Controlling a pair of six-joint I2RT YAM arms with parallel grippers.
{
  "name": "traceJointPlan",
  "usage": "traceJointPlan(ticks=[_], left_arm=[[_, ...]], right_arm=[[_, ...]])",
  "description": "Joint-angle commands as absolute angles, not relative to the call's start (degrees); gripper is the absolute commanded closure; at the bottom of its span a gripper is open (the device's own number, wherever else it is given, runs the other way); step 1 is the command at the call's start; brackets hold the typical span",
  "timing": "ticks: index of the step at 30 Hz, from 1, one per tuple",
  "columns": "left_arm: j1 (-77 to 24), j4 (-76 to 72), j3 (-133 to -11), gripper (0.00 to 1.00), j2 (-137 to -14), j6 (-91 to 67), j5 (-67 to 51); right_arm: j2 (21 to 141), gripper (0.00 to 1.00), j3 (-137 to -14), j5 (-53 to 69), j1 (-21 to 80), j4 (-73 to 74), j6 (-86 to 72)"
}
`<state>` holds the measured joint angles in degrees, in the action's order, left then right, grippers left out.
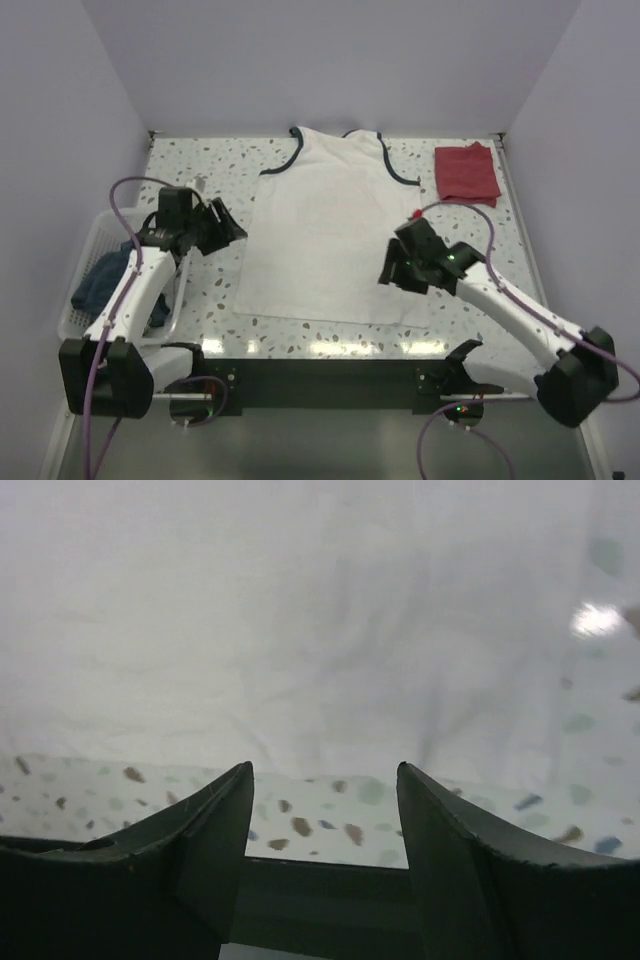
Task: Fold and stack the tank tops
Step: Flatten the tank top out
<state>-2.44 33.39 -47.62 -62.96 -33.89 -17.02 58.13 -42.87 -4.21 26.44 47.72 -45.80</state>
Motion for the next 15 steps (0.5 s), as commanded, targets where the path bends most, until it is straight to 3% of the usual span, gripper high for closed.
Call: traceJointPlan(ticks=[1, 4, 10, 15], left_arm=[[-3.86, 20.85, -55.97, 0.38, -72.81, -34.80, -14.01], [-4.13, 17.32, -65.71, 0.37, -85.80, -34.11, -9.51], [-3.78, 26.27, -92.97, 0.43, -110.97, -27.52, -7.12], [-1.59, 27.95, -97.29, 0.43, -109.43, -27.42, -7.12]], right_arm=[[73.57, 0.37, -55.43, -14.67, 43.10, 36.31, -50.10], [85.11, 0.37, -64.14, -14.50, 49.98, 30.78, -49.31], [102.81, 0.40, -84.44, -15.38, 60.53, 28.83, -47.29], [115.82, 0.53, -98.42, -16.43, 68.02, 31.36, -46.32]])
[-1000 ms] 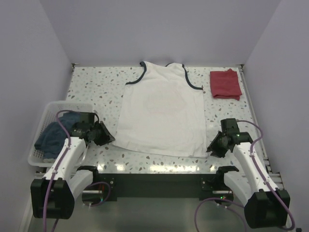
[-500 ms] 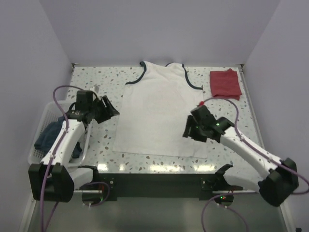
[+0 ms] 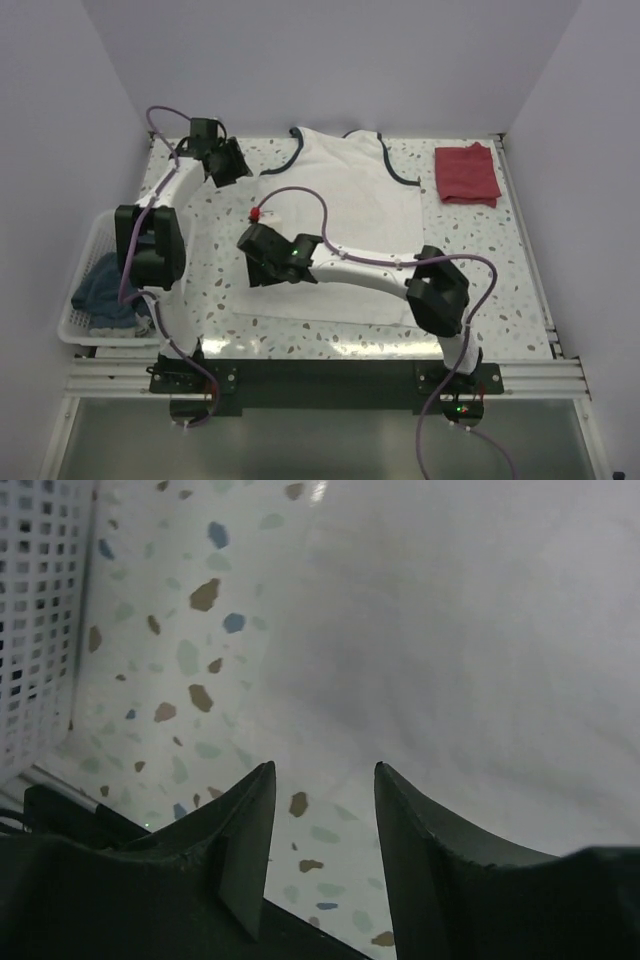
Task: Fold and stack the tank tops
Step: Flatten the tank top out
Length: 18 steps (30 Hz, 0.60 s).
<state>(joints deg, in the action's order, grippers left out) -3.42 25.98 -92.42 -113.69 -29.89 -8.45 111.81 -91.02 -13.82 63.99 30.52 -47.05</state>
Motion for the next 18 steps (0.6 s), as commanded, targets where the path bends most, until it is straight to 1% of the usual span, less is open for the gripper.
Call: traceJointPlan(ticks=[1, 2, 4, 5, 7, 8, 9, 18], left_arm=[[-1.15, 28.65, -97.73, 0.42, -107.25, -27.68, -6.51], [-0.27, 29.87, -99.13, 0.41, -106.10, -27.60, -6.07], [0.00, 31.72, -100.98, 0.40, -103.37, -28.12, -4.49], [2.61, 32.51, -102.03, 0.39, -102.58, -28.39, -5.00], [3.77, 32.52, -102.39, 0.39, -100.20, -29.87, -7.11], [4.39, 32.17, -102.48, 0.39, -99.59, -30.06, -7.64], [4.39, 32.17, -102.92, 0.39, -98.71, -30.15, -7.91], [4.39, 31.03, -101.96, 0.40, -97.82, -30.94, -11.51]], right_arm=[[117.32, 0.56, -100.09, -16.44, 69.77, 32.16, -46.23], [120.29, 0.59, -103.07, -16.44, 70.57, 32.78, -46.32], [122.51, 0.59, -105.02, -16.17, 72.85, 33.92, -46.32], [123.82, 0.59, -106.86, -16.87, 73.47, 34.36, -46.49], [127.08, 0.61, -108.71, -17.14, 74.53, 35.68, -46.58], [128.13, 0.65, -110.55, -18.01, 74.71, 36.21, -46.67], [128.93, 0.67, -111.52, -18.28, 74.79, 37.26, -46.67], [135.44, 0.68, -117.59, -21.88, 75.15, 39.81, -46.14]])
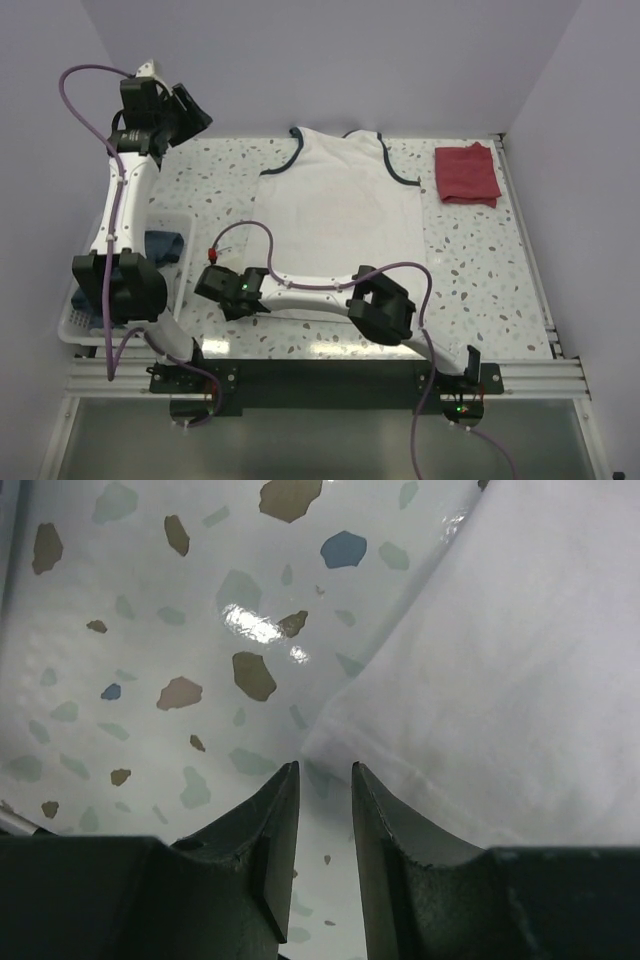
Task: Fold and stack the tank tops
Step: Flatten the tank top out
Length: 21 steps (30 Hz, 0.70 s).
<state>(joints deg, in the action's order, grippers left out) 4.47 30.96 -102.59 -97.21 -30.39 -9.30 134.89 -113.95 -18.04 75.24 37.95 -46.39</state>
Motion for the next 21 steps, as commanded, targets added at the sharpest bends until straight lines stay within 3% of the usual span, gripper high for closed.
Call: traceJointPlan(ticks=[1, 18, 21], left_arm=[[4.39, 30.59, -101.69, 0.40, -97.82, -30.94, -11.51], [4.39, 29.27, -98.61, 0.41, -99.32, -30.41, -12.04], [4.39, 29.00, -98.35, 0.41, -99.58, -30.50, -12.13]], right_arm=[[135.70, 0.69, -117.77, -22.15, 75.15, 39.81, -46.06], [140.62, 0.69, -120.59, -23.29, 75.76, 41.84, -45.61], [140.10, 0.78, -118.31, -23.12, 75.76, 41.31, -45.62]])
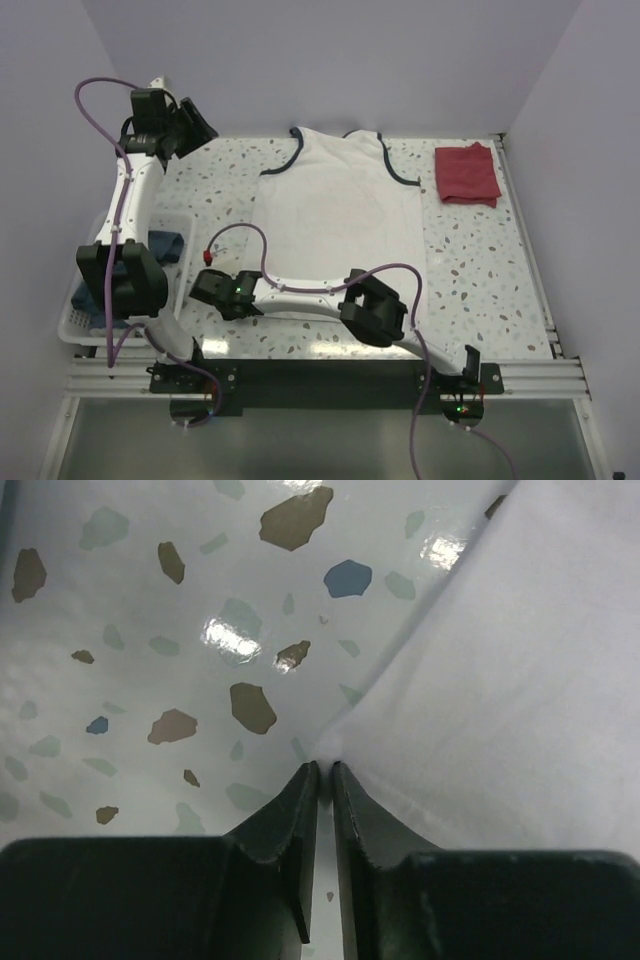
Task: Fold and stack the tank tops
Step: Flatten the tank top out
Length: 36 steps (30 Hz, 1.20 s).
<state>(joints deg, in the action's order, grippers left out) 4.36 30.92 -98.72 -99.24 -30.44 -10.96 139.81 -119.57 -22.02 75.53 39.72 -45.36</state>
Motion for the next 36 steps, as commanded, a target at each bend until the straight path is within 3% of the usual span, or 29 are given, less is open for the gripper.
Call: traceJointPlan(ticks=[1, 4, 16, 24, 36], left_arm=[[4.39, 28.74, -98.09, 0.41, -99.58, -30.50, -12.04], [4.39, 28.30, -97.21, 0.42, -99.58, -30.67, -12.04], [-4.64, 19.87, -75.78, 0.41, -98.35, -35.50, -9.32], [-7.56, 10.56, -62.23, 0.44, -99.67, -39.11, -11.86], [-8.44, 10.55, -71.27, 0.48, -111.18, -39.20, -8.01]], right_arm=[[139.58, 0.88, -116.91, -22.94, 75.76, 41.13, -45.53], [137.56, 1.00, -112.96, -21.28, 75.76, 40.96, -44.83], [104.69, 1.00, -68.16, -5.19, 75.76, 21.36, -41.22], [98.79, 1.00, -64.51, -5.01, 75.76, 23.38, -41.31], [97.38, 1.00, -66.36, -3.52, 75.76, 25.66, -40.87]])
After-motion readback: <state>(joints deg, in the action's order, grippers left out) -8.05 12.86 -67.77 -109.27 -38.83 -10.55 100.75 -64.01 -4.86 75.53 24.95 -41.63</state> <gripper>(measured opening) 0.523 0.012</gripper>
